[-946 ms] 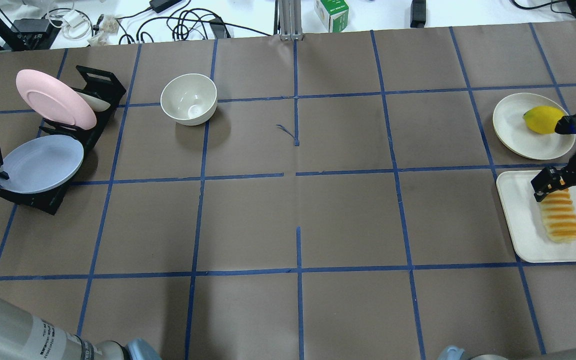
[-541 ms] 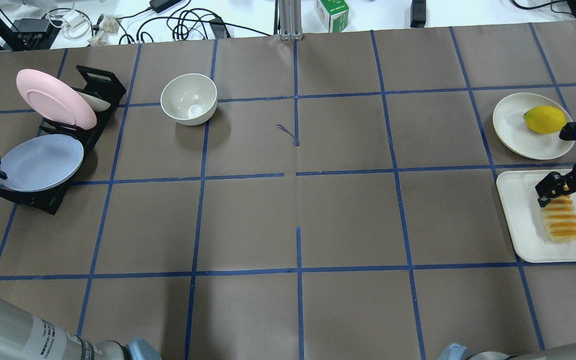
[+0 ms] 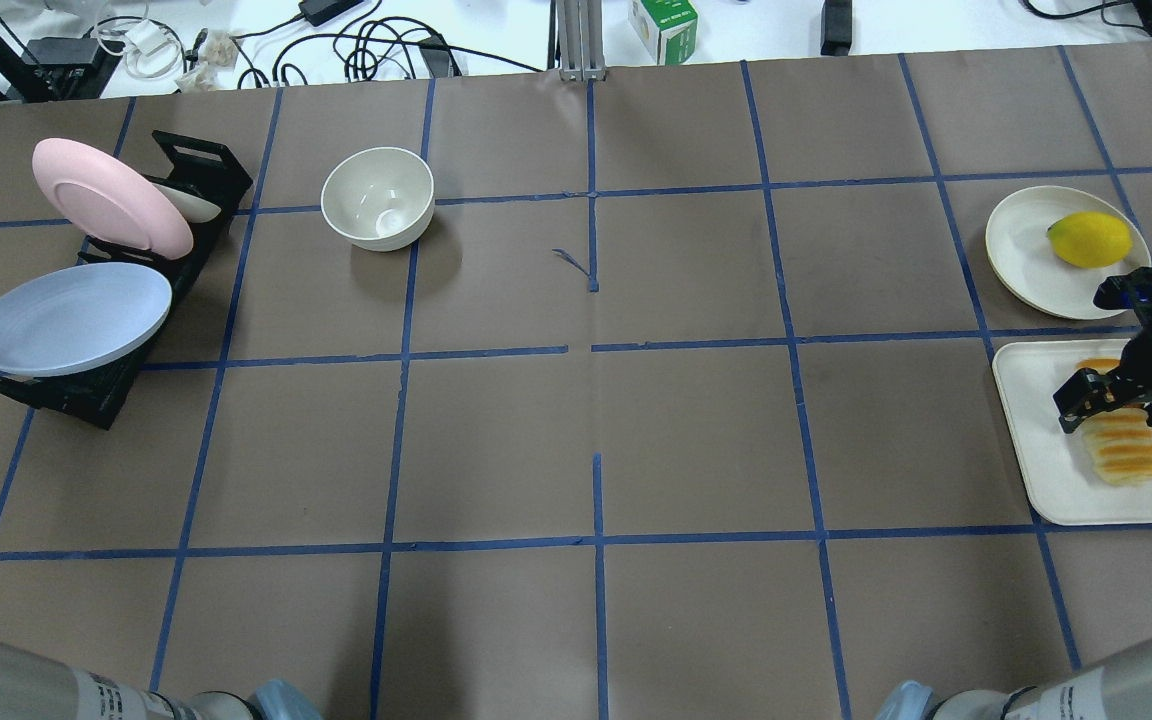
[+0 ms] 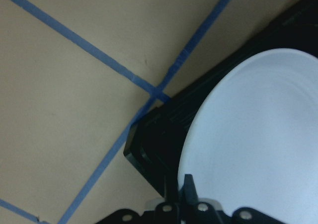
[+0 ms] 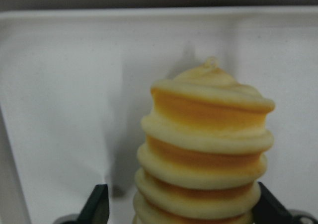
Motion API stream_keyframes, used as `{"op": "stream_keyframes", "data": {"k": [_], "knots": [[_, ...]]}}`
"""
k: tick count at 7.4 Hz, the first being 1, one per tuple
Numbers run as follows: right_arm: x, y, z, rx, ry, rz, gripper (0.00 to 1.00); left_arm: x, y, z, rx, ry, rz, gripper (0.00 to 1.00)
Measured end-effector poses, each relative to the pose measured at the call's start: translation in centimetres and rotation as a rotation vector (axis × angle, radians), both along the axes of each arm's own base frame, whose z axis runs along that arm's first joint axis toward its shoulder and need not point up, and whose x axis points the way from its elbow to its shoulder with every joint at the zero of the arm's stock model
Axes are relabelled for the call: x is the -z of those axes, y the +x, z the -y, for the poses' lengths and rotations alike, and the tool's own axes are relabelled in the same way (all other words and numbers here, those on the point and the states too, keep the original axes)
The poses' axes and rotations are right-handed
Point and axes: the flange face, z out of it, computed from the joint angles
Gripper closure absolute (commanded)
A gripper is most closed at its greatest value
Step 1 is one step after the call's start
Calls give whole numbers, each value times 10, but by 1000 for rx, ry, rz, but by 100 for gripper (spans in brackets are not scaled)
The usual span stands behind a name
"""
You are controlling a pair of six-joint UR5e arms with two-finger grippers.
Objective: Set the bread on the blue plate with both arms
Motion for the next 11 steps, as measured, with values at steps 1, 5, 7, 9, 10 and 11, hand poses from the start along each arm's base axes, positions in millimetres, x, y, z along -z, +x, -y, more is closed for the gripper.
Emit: {"op": "stream_keyframes", "data": {"k": [1,5,7,9,10,11], "knots": [[-11,-3,3,-6,-17,-13,100,-11,-39,-1,20,12,-89,100],[-48,-2,13,-13,-51,-25,100,-16,-286,47,166,-127,-187,100],[-85,6,21,-33,-77,-35,100,16,-404,44,151,-263,-133,100],[-128,24,45,-83,-71,-16,100,78,-459,13,114,-336,-129,100],[-143,36,55,-108,-61,4,100,103,-476,0,127,-332,-125,100],[-150,46,60,-122,-56,32,100,122,-493,-9,155,-319,-115,98]]}}
